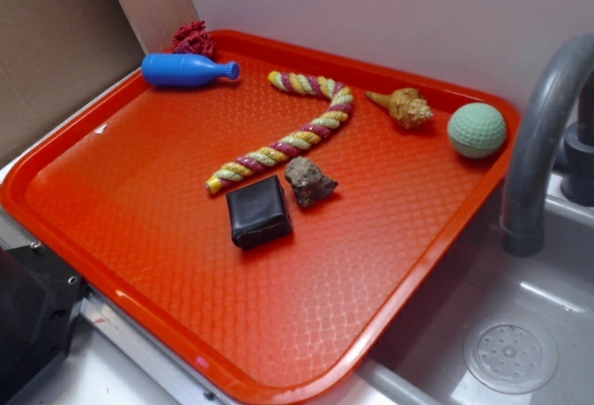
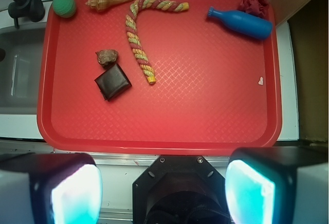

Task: Grab the green ball.

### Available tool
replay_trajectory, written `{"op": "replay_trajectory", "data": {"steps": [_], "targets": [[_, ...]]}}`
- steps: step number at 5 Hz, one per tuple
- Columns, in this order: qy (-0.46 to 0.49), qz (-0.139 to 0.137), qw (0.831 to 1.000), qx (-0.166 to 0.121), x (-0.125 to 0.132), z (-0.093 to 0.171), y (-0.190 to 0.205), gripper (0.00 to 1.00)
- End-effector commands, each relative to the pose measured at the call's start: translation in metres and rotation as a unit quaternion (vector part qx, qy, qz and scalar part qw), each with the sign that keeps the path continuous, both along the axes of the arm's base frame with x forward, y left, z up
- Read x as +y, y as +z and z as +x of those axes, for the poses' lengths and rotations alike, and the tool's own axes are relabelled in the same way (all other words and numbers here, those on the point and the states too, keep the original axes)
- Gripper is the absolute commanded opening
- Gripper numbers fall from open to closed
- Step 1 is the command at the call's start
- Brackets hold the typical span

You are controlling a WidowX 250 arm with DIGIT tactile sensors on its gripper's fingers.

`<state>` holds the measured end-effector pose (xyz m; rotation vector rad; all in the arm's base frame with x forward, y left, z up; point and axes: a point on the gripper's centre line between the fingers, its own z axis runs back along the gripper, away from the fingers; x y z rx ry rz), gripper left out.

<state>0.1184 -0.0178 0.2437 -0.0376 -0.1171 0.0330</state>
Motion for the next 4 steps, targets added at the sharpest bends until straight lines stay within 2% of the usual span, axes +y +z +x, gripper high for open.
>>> {"op": "replay_trajectory", "data": {"steps": [1,2,3,4], "targets": [[0.0,0.0,1.0,0.0,0.0,0.0,0.0,1.0],[-0.072,0.022,0.995,-0.069,-0.05,0.046,-0.026,1.0],[-0.083,0.089,0.979,-0.162,-0.092,0.07,-0.034,1.0],[-0.17,0.037,0.975,-0.137,-0.129,0.1,-0.06,1.0]]}}
